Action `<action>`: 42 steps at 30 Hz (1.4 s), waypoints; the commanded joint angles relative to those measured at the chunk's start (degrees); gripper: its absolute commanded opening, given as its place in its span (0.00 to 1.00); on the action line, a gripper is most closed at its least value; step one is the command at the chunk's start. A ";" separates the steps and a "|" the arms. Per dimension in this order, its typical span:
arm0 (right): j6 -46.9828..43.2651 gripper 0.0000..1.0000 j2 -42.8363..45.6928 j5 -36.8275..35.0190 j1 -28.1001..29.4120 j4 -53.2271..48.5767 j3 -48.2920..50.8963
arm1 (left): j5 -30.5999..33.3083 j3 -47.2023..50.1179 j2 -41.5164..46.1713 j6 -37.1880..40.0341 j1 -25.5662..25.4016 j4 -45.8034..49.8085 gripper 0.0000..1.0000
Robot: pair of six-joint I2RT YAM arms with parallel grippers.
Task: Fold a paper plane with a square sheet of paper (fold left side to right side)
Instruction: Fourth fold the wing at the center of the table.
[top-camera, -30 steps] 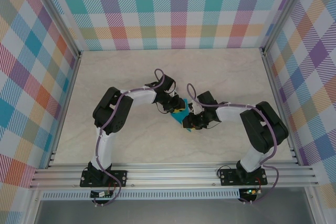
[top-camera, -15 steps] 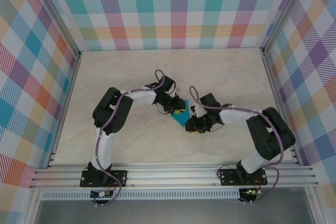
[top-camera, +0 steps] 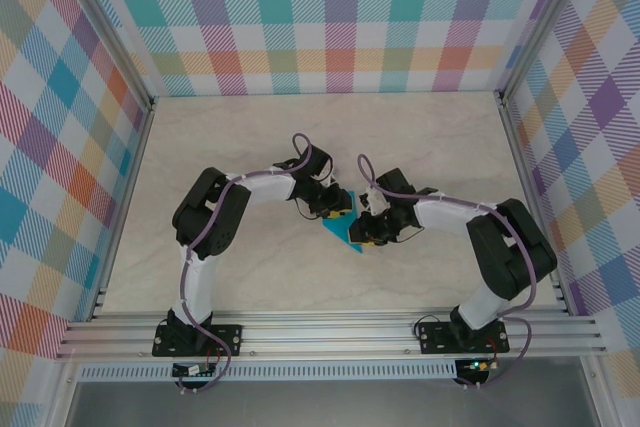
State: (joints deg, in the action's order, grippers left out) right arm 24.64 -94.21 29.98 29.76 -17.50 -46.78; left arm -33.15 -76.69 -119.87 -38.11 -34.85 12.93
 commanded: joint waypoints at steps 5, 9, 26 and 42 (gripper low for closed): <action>-0.37 0.28 -4.04 2.31 0.39 0.24 -1.22 | 1.92 1.54 1.17 0.42 -0.31 2.46 0.31; -0.05 0.28 -4.53 3.13 0.46 0.84 0.99 | 2.38 1.66 0.96 0.45 -0.31 2.54 0.31; -1.34 0.22 -0.28 2.00 0.55 -3.07 7.16 | 4.38 1.66 -1.49 0.58 0.32 2.53 0.30; -0.23 0.23 10.48 -0.45 0.48 -5.72 1.81 | 3.68 1.86 -1.16 0.45 -0.12 2.52 0.30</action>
State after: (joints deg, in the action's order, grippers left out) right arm 24.43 -84.53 29.52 29.91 -23.20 -42.06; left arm -32.49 -76.47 -119.83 -38.11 -34.81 12.93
